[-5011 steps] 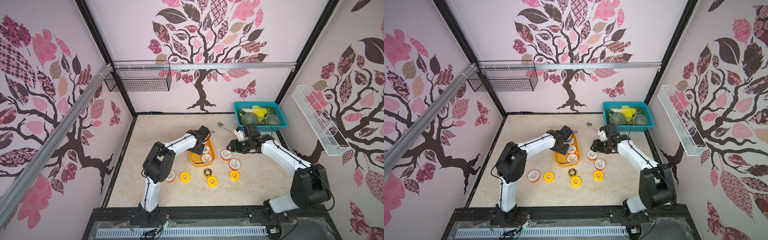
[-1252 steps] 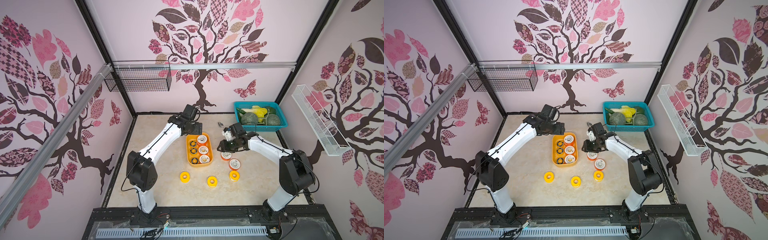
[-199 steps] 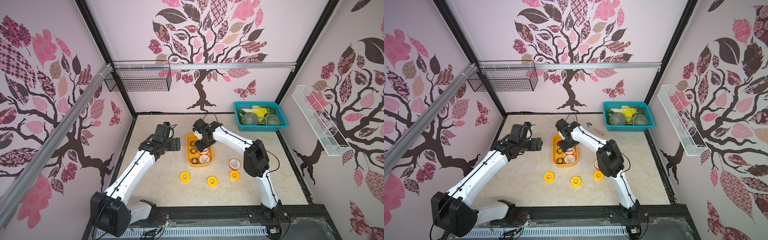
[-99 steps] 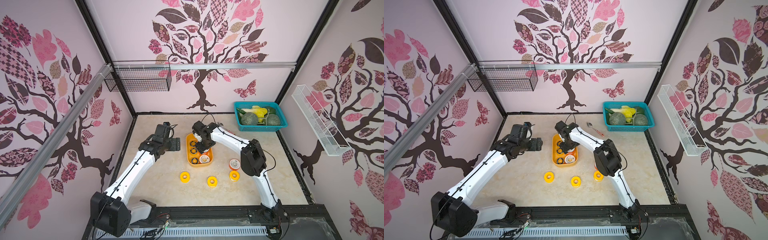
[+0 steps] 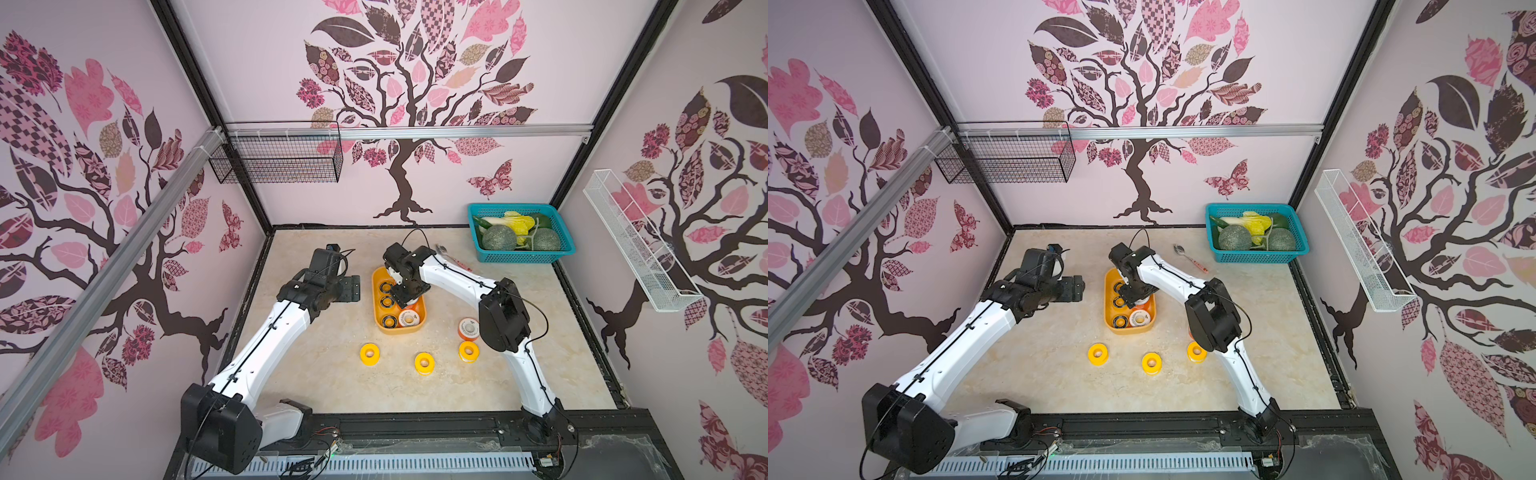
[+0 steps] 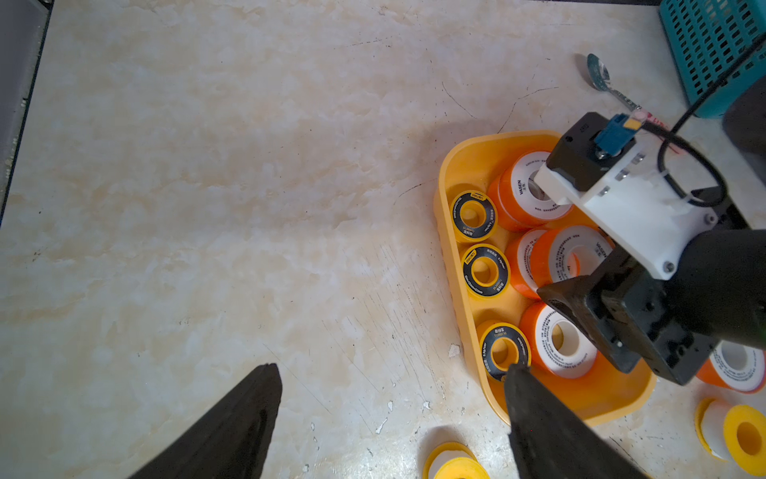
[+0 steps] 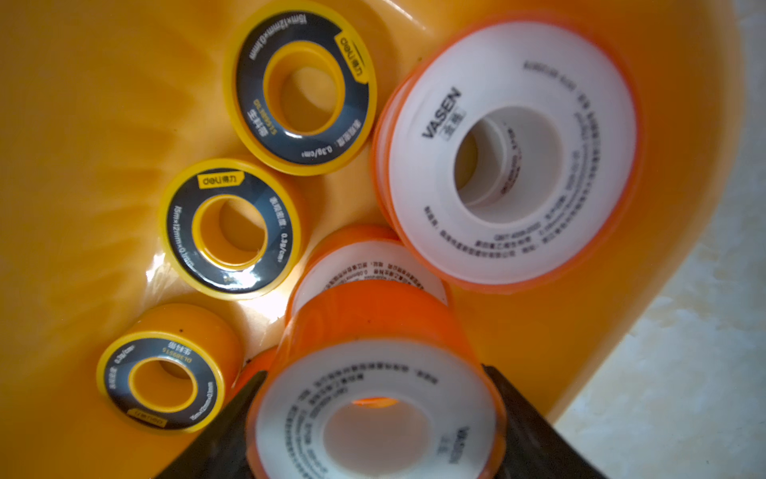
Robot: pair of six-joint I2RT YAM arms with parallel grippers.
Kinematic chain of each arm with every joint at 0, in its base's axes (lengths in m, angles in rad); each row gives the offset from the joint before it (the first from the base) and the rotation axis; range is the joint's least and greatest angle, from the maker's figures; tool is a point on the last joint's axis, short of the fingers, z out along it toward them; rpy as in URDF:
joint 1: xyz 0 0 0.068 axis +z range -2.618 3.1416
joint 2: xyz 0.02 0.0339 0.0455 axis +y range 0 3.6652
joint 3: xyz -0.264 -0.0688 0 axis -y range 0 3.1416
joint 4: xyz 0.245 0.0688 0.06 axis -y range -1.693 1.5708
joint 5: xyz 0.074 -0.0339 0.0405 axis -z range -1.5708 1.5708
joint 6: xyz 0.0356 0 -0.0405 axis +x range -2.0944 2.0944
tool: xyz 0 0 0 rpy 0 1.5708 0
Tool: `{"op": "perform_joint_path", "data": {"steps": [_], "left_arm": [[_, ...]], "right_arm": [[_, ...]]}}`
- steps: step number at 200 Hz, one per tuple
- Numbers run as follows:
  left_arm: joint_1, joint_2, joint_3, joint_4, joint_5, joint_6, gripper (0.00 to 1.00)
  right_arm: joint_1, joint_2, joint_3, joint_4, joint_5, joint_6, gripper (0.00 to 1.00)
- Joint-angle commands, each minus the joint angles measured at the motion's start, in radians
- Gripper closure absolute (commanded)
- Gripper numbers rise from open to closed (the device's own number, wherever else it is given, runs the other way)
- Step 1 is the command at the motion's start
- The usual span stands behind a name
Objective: Put the sealing tape into the storage box
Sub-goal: Place the sealing tape in the storage box.
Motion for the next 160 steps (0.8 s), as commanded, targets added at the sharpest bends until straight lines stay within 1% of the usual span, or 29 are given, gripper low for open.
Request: {"op": "perform_joint_path", "data": {"steps": [1,33,160], "left_arm": [[0.004,0.007,0.016,-0.004,-0.009,-0.004,0.10],[0.004,0.006,0.016,-0.005,-0.011,-0.004,0.10],[0.004,0.010,0.016,-0.005,0.002,-0.003,0.10]], "right_arm": [[0.002,0.024,0.041,-0.004,0.022,0.022,0.28],[0.003,0.027,0.044,-0.002,0.023,0.025,0.27],[0.003,0.026,0.055,-0.001,0.036,0.026,0.20]]}}
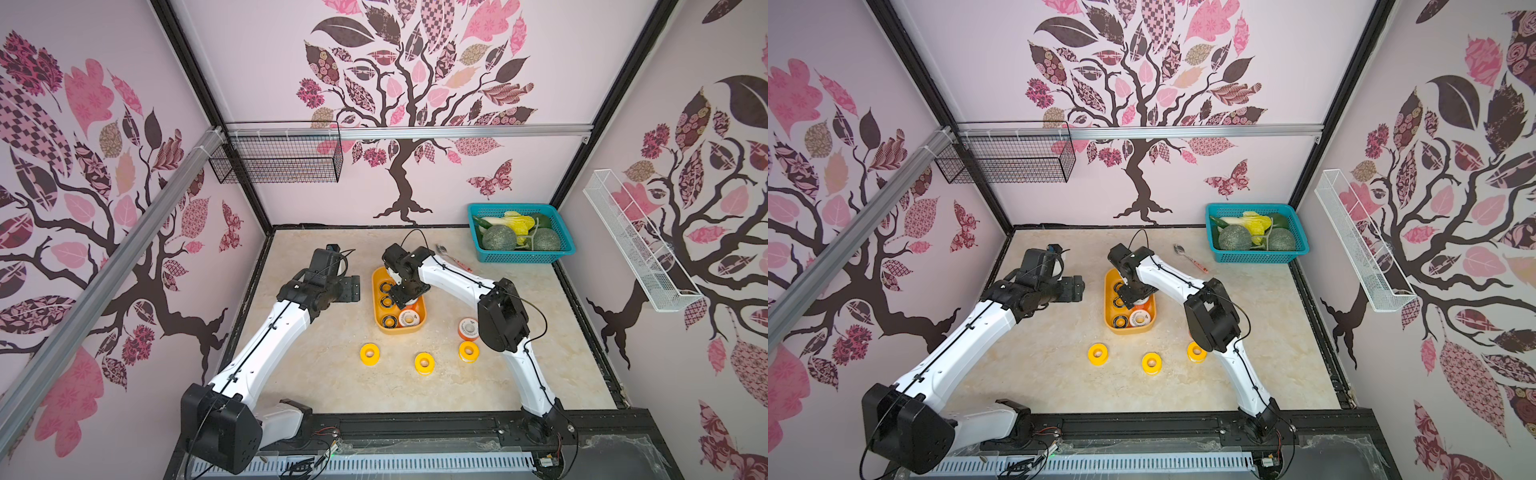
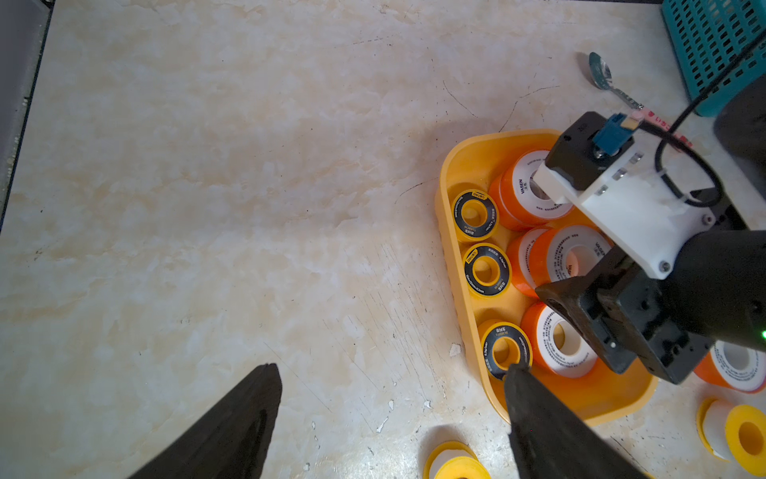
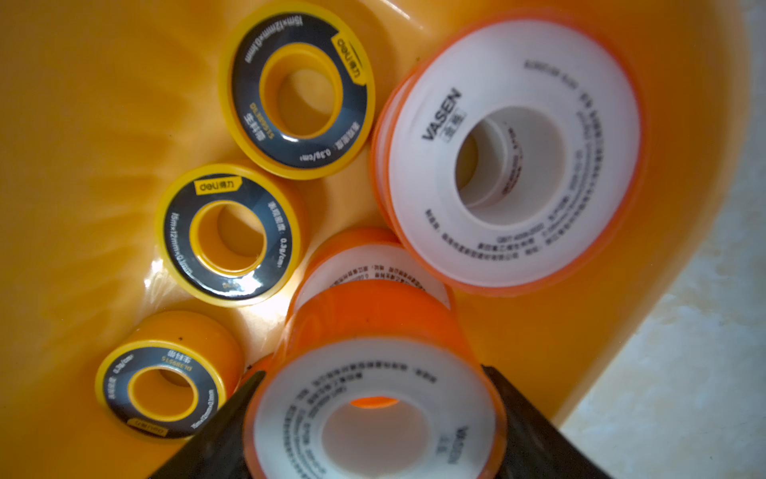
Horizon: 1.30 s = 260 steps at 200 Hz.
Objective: Put the sealing tape into the storage box
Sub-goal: Place the sealing tape in the storage box.
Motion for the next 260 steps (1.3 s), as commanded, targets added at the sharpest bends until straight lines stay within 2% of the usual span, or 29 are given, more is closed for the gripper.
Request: {"op": "perform_joint_path", "data": {"steps": [1,103,169,214,260], "left_arm": [[0.004,0.010,0.016,-0.002,0.004,-0.003,0.10],[0.004,0.009,0.015,-0.003,0.011,-0.001,0.10],[0.004,0.011,0.015,-0.003,0.013,-0.001,0.10],[0.004,0.011,0.014,-0.002,0.019,-0.001,0.10],[0.004,0.023,0.015,-0.005,0.066,0.014,0.10]], "right_arm": [[0.002,0.022,0.045,0.000,0.022,0.010,0.20],[0.001,0.003,0.041,0.002,0.037,0.014,0.18],[-0.001,-0.121,-0.012,0.067,0.034,0.034,0.17],[-0.041,-0.253,-0.104,0.131,-0.062,0.076,0.17],[-0.156,-0.420,-0.335,0.251,-0.205,0.141,0.17]]}}
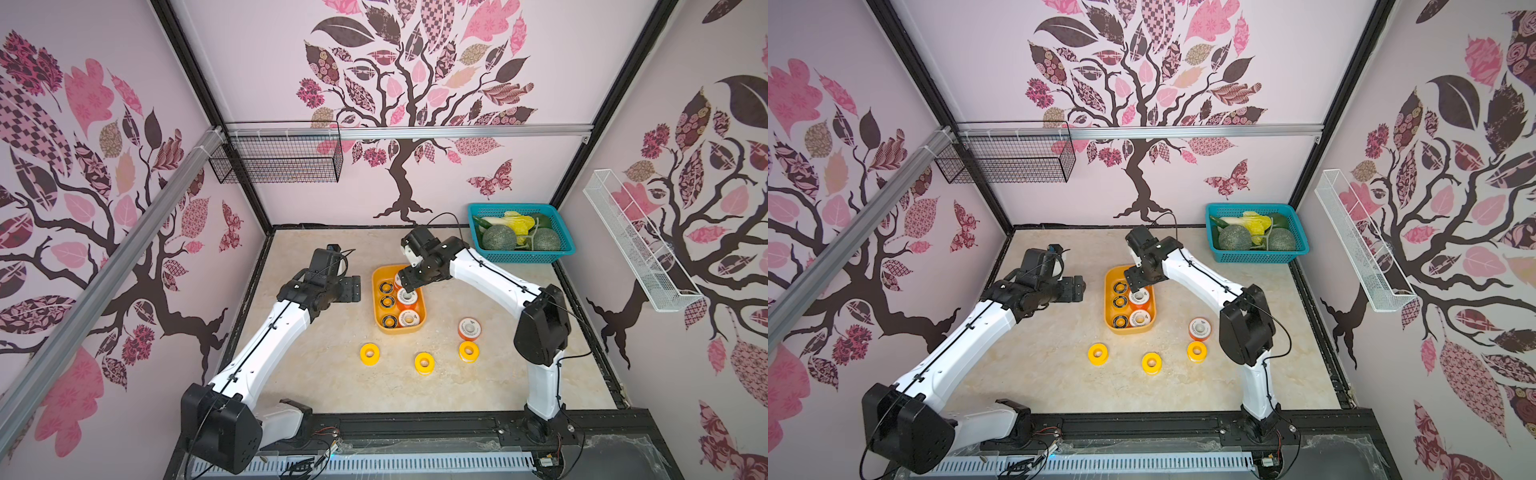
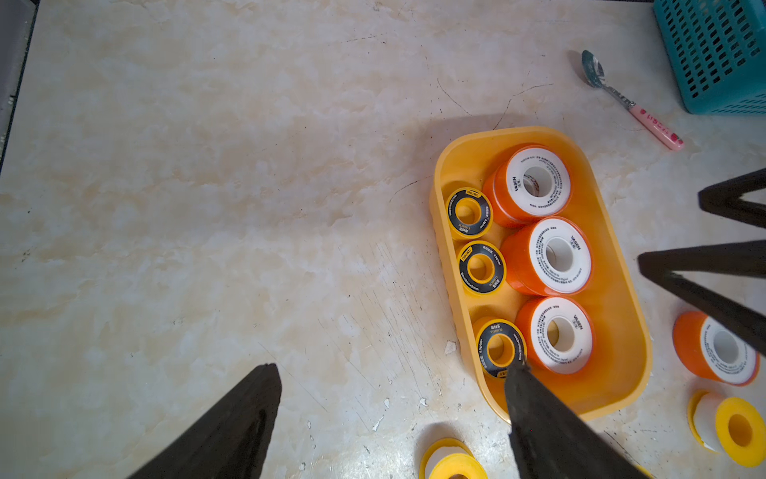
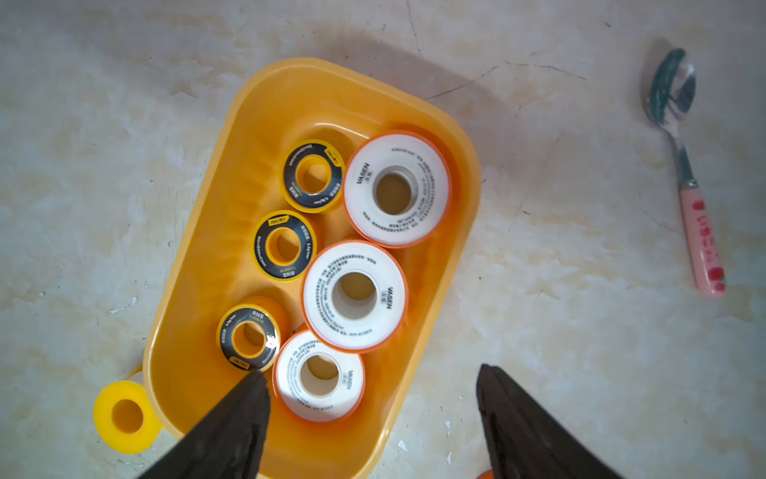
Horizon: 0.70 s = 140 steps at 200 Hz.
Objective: Put the sealing tape into the storage box
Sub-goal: Place the sealing tape in the storage box, then pick up the sealing tape at the center of the board.
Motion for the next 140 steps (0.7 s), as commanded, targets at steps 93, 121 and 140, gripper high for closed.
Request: {"op": "perform_joint_path", "data": {"steps": [93,121,140], "left_arm": [[-0.031,0.065,0.031,-0.023,0.122,0.056,0.10],[-0.090,0.071,0.039,-0.031,0.105,0.063,0.10],[-0.117,0.072,0.040,-0.032,0.091,0.062,0.10]], "right_arm": [[-0.275,-0.316,-0.465,0.206,-0.244,0.115,0.19],[-0.300,-0.343,-0.505,0.211,-0.236,0.112,0.19],[-0.308,-0.352,-0.525,0.209,-0.223,0.112,0.19]]}}
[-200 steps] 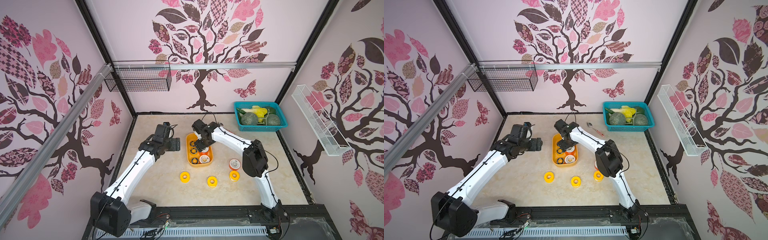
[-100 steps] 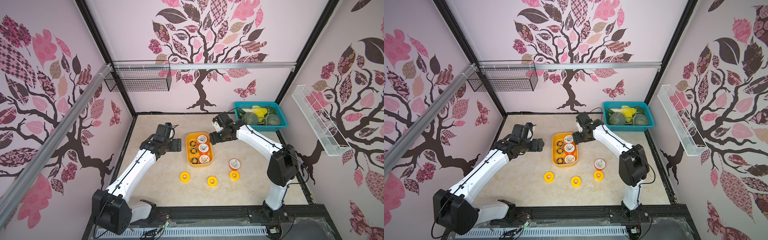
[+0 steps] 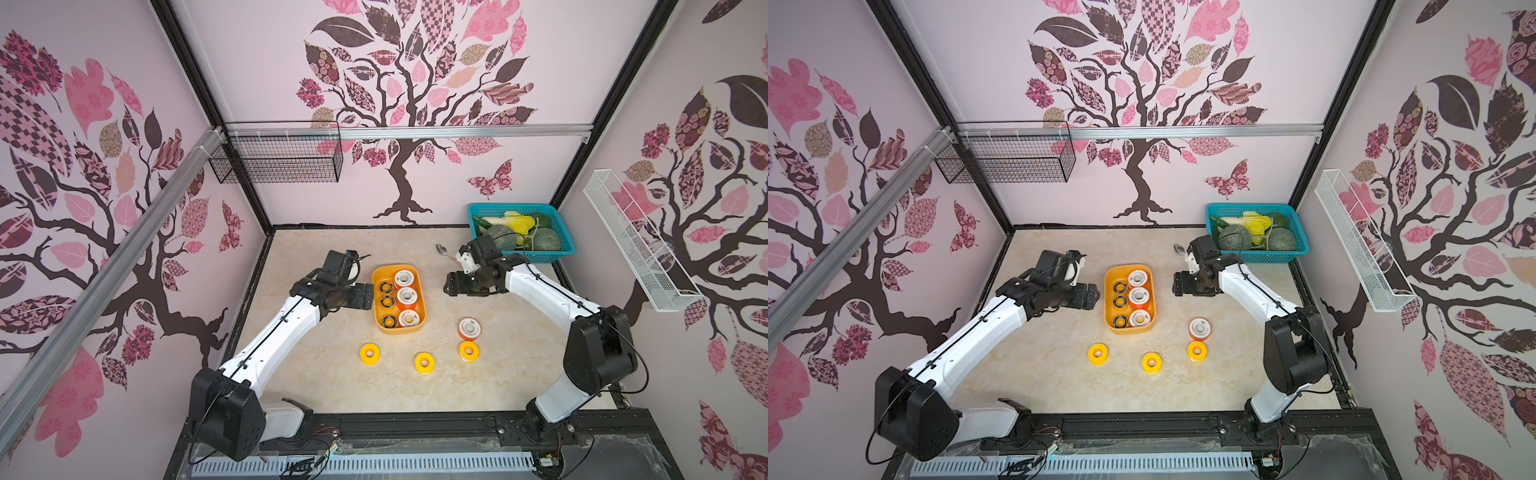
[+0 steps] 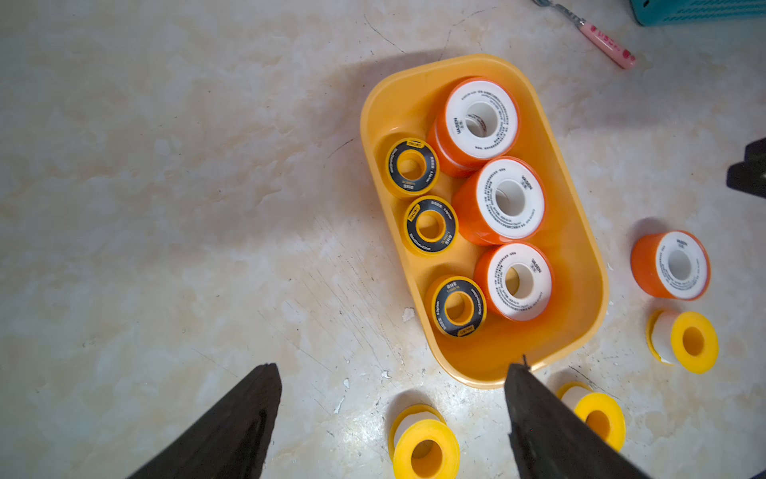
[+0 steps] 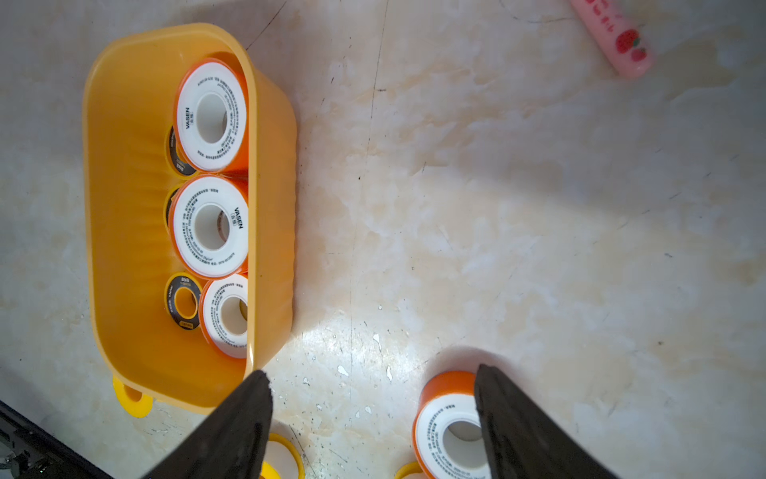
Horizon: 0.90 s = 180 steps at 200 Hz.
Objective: Put the sealing tape into the storage box
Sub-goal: Pick up the sealing tape at the center of the board.
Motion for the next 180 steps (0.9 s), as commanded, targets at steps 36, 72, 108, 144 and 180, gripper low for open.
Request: {"op": "perform_joint_path", "data": {"steps": [36,72,108,144,180], "left_arm": [[-0.046,0.002,0.025,-0.012,0.008,0.002,0.10],[-0.084,-0.009,0.010,0.015,0.066,-0.013,0.10],[-0.213,0.028,0.028,0.043,0.010,-0.012,0.10],[-0.324,0.132,0.089,0.081,-0.029,-0.043,0.10],[-0.438,0.269,0.177,0.139,-0.050,-0.068,0.08]], "right_arm": [[-0.034,-0.073,-0.068,0.025,0.010,0.023,0.19],[-0.103,-0.124,-0.131,0.039,0.006,0.059,0.19],[-0.189,-0.150,-0.181,0.051,-0.050,0.082,0.19],[-0.205,-0.160,-0.205,0.066,-0.039,0.106,0.19],[-0.227,-0.152,-0.208,0.082,-0.048,0.132,0.19]]}}
